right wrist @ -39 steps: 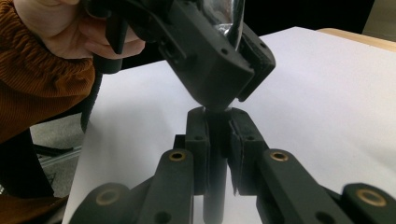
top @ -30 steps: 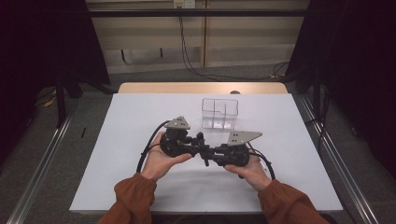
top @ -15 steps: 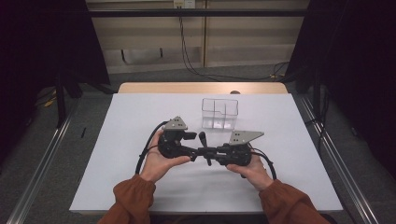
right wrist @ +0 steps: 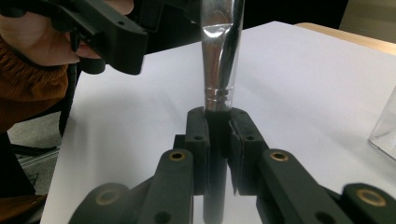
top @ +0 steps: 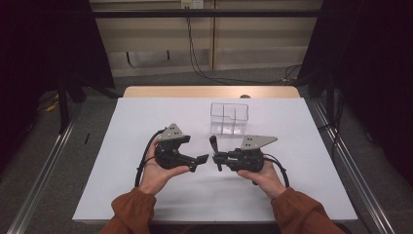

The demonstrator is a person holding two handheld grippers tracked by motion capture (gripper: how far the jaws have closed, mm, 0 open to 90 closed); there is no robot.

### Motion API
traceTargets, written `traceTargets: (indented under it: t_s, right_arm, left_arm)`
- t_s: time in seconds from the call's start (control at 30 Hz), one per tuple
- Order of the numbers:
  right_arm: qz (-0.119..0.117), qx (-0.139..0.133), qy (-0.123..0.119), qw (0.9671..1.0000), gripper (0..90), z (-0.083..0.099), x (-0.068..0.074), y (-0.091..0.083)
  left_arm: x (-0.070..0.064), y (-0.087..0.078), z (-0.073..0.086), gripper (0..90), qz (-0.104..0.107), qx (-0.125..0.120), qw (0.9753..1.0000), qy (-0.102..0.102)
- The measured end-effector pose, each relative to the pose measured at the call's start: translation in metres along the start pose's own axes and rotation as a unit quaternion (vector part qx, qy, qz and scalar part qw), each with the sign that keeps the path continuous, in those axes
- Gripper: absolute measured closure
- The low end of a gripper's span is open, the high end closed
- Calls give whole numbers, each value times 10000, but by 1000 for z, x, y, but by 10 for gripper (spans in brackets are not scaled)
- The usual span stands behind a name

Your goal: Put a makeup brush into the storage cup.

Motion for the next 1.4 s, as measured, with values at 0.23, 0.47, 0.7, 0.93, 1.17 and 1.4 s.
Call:
traceTargets:
  t_s: [0.23,0.47,0.7,0.93,1.17,1.4]
  right_arm:
    - [13,3,3,10000,800,0,0,0]
    - [62,-23,6,10000,800,-1,-1,-3]
    - [78,-53,16,10000,800,-2,-2,-5]
    - [141,-159,82,9997,801,-5,-6,-13]
    - [181,-155,101,9997,800,-4,-8,-14]
    - [226,-198,135,9995,800,-4,-10,-17]
  left_arm:
    - [3,-12,2,35,-33,-226,9997,-32]
    - [8,-25,10,22,-391,-486,9980,-135]
    - [21,-38,18,22,-665,-670,9951,-290]
    - [29,-50,29,20,-944,-791,9917,-376]
    - [37,-62,42,21,-1156,-1073,9861,-516]
    - [44,-74,56,23,-1351,-1242,9811,-608]
Point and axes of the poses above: each handheld gripper's, and its own axes: y roughly forward along the jaws, z roughly out of its underside, x roughly to its left, the point moved 7 cm from there along y, roughly forward along the jaws, and after that the axes turned 4 degrees about x, right-handed, at the moved point
